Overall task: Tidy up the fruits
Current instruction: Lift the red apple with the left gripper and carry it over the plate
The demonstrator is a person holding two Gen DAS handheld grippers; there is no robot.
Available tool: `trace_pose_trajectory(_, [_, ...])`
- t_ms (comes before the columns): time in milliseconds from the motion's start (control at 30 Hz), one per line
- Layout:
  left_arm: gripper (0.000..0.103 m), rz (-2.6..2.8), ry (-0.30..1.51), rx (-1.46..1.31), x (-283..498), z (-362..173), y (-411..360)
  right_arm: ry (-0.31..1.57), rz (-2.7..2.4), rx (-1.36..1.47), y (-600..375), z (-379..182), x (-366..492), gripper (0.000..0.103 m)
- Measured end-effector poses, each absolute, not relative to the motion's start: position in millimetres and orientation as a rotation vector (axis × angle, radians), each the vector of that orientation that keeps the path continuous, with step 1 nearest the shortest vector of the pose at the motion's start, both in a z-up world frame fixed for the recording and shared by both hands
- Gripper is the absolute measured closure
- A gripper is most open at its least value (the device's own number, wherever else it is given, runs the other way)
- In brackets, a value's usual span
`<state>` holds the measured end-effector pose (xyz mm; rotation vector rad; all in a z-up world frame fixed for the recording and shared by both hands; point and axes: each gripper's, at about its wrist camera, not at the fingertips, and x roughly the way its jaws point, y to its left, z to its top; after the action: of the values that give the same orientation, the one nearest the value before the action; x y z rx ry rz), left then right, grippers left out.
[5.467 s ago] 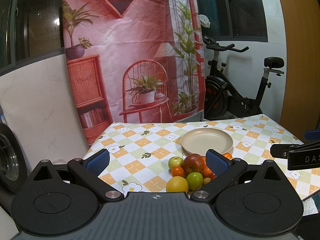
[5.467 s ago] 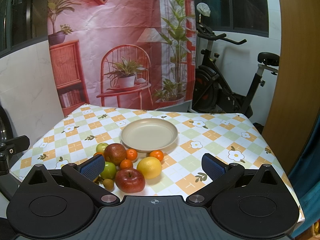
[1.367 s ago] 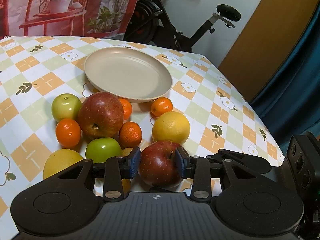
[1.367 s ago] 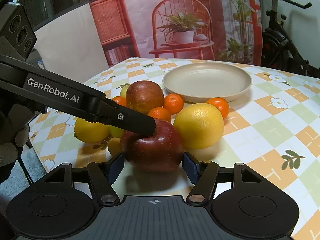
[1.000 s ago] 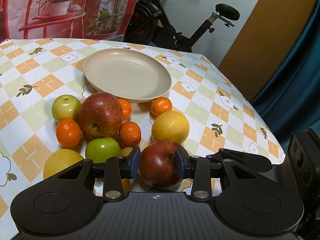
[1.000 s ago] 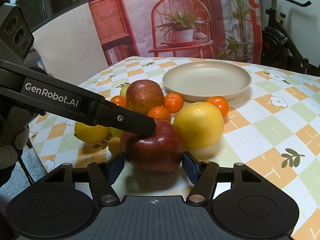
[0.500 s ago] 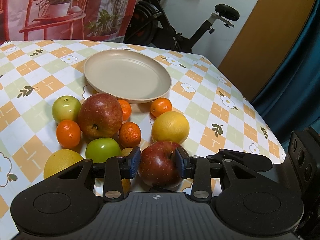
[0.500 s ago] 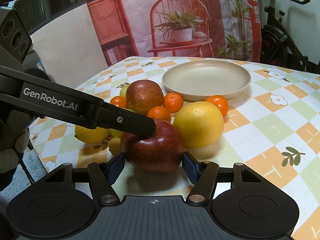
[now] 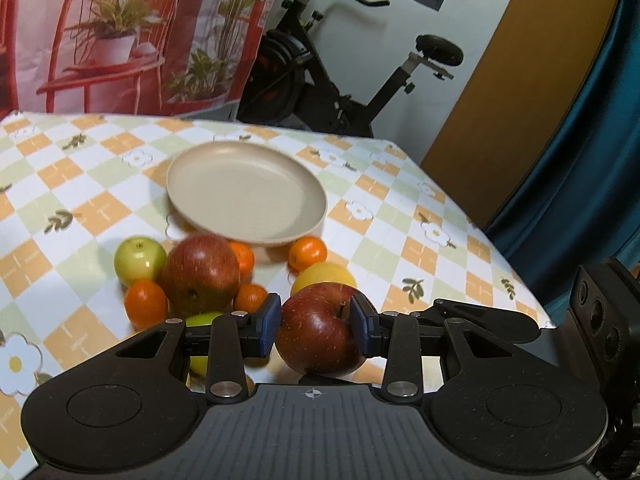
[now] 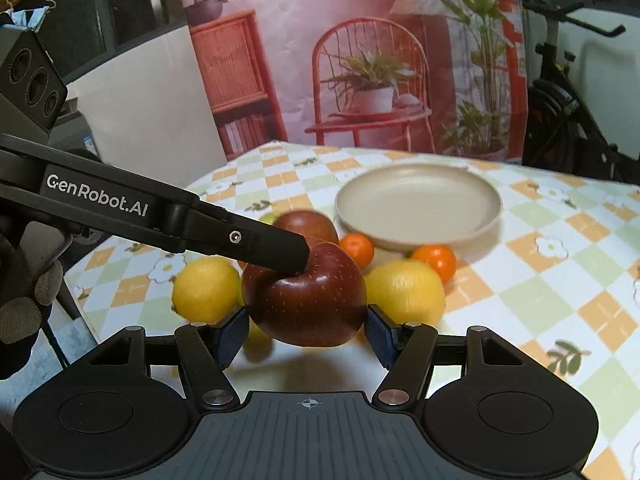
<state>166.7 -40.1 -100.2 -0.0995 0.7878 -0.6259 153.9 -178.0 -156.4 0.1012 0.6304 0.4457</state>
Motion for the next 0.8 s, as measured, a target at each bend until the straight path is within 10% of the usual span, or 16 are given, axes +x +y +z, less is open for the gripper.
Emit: trace_pose_trajectory(800, [0.063,-0.592,0.622,-0.068,227,-22,-34,0.519,0.506,0.015,-172,-63,246,0.043])
